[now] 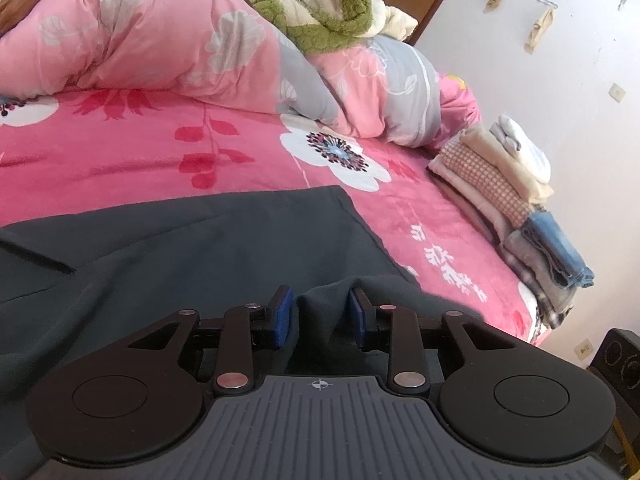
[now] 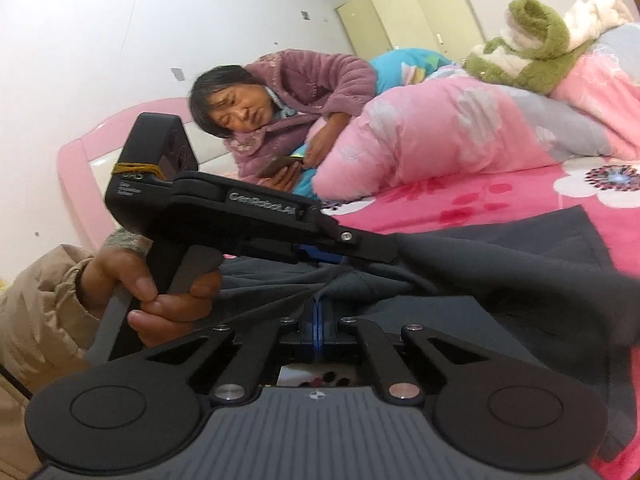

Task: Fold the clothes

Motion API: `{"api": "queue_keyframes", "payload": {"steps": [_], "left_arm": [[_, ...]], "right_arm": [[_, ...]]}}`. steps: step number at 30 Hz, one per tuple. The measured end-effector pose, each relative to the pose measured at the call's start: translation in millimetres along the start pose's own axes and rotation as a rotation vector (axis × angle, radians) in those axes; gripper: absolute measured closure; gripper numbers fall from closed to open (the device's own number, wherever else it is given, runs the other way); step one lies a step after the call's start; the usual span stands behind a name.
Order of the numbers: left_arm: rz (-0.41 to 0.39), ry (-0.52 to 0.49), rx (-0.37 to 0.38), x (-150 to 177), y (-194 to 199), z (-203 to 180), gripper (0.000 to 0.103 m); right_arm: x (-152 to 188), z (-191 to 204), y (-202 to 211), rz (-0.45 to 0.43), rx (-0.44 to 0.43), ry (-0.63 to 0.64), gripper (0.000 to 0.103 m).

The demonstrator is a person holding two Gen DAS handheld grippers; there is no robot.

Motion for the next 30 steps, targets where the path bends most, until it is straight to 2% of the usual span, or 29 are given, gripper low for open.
{"api": "queue_keyframes", "payload": {"steps": [5,7,9,10,12,14,17,19,20,22,24,28,30], "left_arm": [[0.011,0.017,0.006,4,-2,4,0.074],[0.012,0.018,0.012,4,-2,5,0.074],[0.013,0.015,0.022,5,-2,5,0.074],[0.013,0.013,0.028,5,-2,5,0.074],[0.01,0.014,0.038,6,-1,5,0.074],[0.004,0.018,0.048,6,-1,6,0.074],[-0.005,0.025,0.061,5,-1,7,0.074],[-0.016,0.023,0.074,5,2,6,0.074],[-0.024,0.02,0.081,5,3,5,0.074],[-0.038,0.01,0.095,7,6,3,0.074],[-0.046,0.003,0.109,10,8,2,0.074],[-0.048,-0.016,0.135,15,10,-1,0.074],[-0.054,-0.027,0.151,17,12,-3,0.074]], "right_arm": [[6,1,-3,0.065,0.035,0.017,0.1],[9,0,0,0.088,0.062,0.014,0.095],[10,-7,14,0.07,0.074,-0.033,0.08],[10,-12,23,0.054,0.092,-0.06,0.079],[10,-22,42,0.028,0.15,-0.099,0.079],[11,-29,58,0.014,0.248,-0.089,0.079],[15,-32,68,0.054,0.389,-0.01,0.072],[18,-36,69,0.099,0.44,-0.003,0.07],[19,-41,71,0.109,0.43,-0.057,0.07],[22,-57,80,0.1,0.369,-0.242,0.07],[31,-81,91,0.063,0.314,-0.498,0.066],[75,-133,108,-0.038,0.213,-1.041,0.065],[91,-145,110,-0.079,0.204,-1.171,0.065]]}}
Point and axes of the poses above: each gripper's, at about its wrist camera, not at the fingertips, and y roughly against the way its jaws point, z to its left, x to its underside, the point moved 1 cm from there along -y, roughly the way its jaws point, and after that the axes turned 1 degree about -z, right-handed, at the moved point
